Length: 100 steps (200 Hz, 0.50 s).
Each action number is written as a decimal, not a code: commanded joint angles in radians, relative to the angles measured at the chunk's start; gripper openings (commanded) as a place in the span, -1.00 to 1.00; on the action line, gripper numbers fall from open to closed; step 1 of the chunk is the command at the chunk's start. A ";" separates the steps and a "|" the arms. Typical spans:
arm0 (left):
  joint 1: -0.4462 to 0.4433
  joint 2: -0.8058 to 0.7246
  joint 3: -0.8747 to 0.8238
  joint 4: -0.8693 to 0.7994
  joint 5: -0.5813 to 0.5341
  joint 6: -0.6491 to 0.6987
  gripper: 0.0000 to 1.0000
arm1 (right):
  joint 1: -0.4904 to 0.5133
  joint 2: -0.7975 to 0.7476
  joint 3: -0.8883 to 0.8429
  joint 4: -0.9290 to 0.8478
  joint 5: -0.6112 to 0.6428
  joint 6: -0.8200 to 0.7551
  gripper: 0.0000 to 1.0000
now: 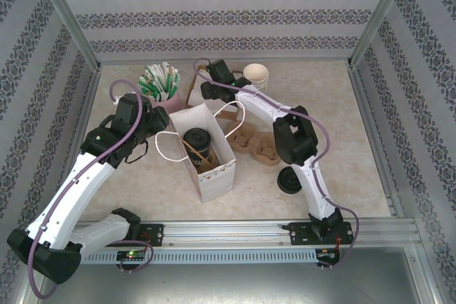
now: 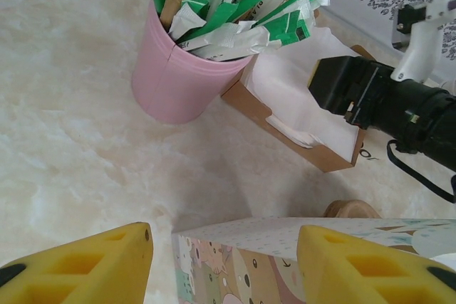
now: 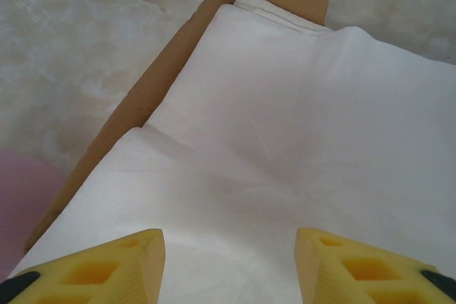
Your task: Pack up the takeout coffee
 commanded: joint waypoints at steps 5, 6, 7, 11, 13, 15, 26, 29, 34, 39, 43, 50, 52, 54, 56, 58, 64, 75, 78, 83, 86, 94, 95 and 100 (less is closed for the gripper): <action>0.014 0.009 -0.002 0.034 -0.025 -0.005 0.13 | 0.005 0.061 0.084 -0.071 0.089 -0.022 0.13; 0.014 0.009 -0.002 0.034 -0.026 -0.004 0.13 | 0.005 0.062 0.085 -0.072 0.091 -0.021 0.13; 0.013 0.009 -0.002 0.034 -0.026 -0.004 0.13 | 0.005 0.064 0.088 -0.073 0.092 -0.021 0.14; 0.013 0.009 -0.002 0.034 -0.025 -0.005 0.13 | 0.005 0.070 0.093 -0.079 0.096 -0.020 0.16; 0.013 0.009 -0.002 0.034 -0.026 -0.004 0.13 | 0.005 0.071 0.096 -0.079 0.099 -0.019 0.17; 0.013 0.009 -0.002 0.034 -0.026 -0.005 0.13 | 0.005 0.074 0.098 -0.082 0.100 -0.019 0.17; 0.013 0.009 -0.003 0.037 -0.025 -0.005 0.13 | 0.005 0.084 0.106 -0.085 0.109 -0.017 0.22; 0.013 0.009 -0.004 0.037 -0.026 -0.004 0.13 | 0.005 0.087 0.110 -0.086 0.111 -0.017 0.24; 0.013 0.009 -0.004 0.037 -0.026 -0.005 0.13 | 0.005 0.092 0.116 -0.087 0.116 -0.016 0.25; 0.014 0.009 -0.005 0.037 -0.025 -0.004 0.13 | 0.005 0.098 0.120 -0.088 0.121 -0.012 0.26; 0.014 0.010 -0.005 0.037 -0.026 -0.004 0.13 | 0.005 0.104 0.123 -0.089 0.124 -0.011 0.26; 0.014 0.009 -0.006 0.038 -0.025 -0.004 0.13 | 0.004 0.113 0.136 -0.095 0.124 -0.010 0.26; 0.014 0.009 -0.005 0.037 -0.025 -0.004 0.13 | 0.003 0.116 0.140 -0.097 0.124 -0.009 0.26; 0.013 0.009 -0.006 0.037 -0.025 -0.004 0.13 | 0.004 0.118 0.142 -0.100 0.123 -0.007 0.26; 0.013 0.009 -0.005 0.037 -0.026 -0.004 0.13 | 0.004 0.122 0.146 -0.102 0.120 -0.006 0.26; 0.013 0.009 -0.006 0.037 -0.025 -0.003 0.13 | 0.003 0.124 0.150 -0.104 0.120 -0.006 0.26; 0.014 0.008 -0.007 0.038 -0.024 -0.006 0.13 | 0.004 0.132 0.158 -0.111 0.118 -0.006 0.25; 0.013 0.005 -0.009 0.037 -0.025 -0.005 0.13 | 0.004 0.144 0.175 -0.122 0.123 -0.006 0.23; 0.013 0.006 -0.008 0.037 -0.025 -0.004 0.13 | 0.005 0.146 0.177 -0.124 0.125 -0.006 0.22; 0.013 0.006 -0.008 0.037 -0.025 -0.004 0.13 | 0.003 0.152 0.181 -0.126 0.125 -0.006 0.21; 0.013 0.005 -0.008 0.037 -0.025 -0.004 0.13 | 0.002 0.155 0.184 -0.126 0.127 -0.006 0.21; 0.014 0.005 -0.009 0.037 -0.025 -0.002 0.13 | 0.002 0.166 0.197 -0.128 0.128 -0.004 0.18; 0.014 0.004 -0.009 0.037 -0.025 -0.002 0.13 | 0.002 0.167 0.200 -0.134 0.127 -0.004 0.18; 0.013 0.004 -0.009 0.038 -0.026 -0.002 0.13 | 0.001 0.175 0.217 -0.150 0.124 -0.003 0.17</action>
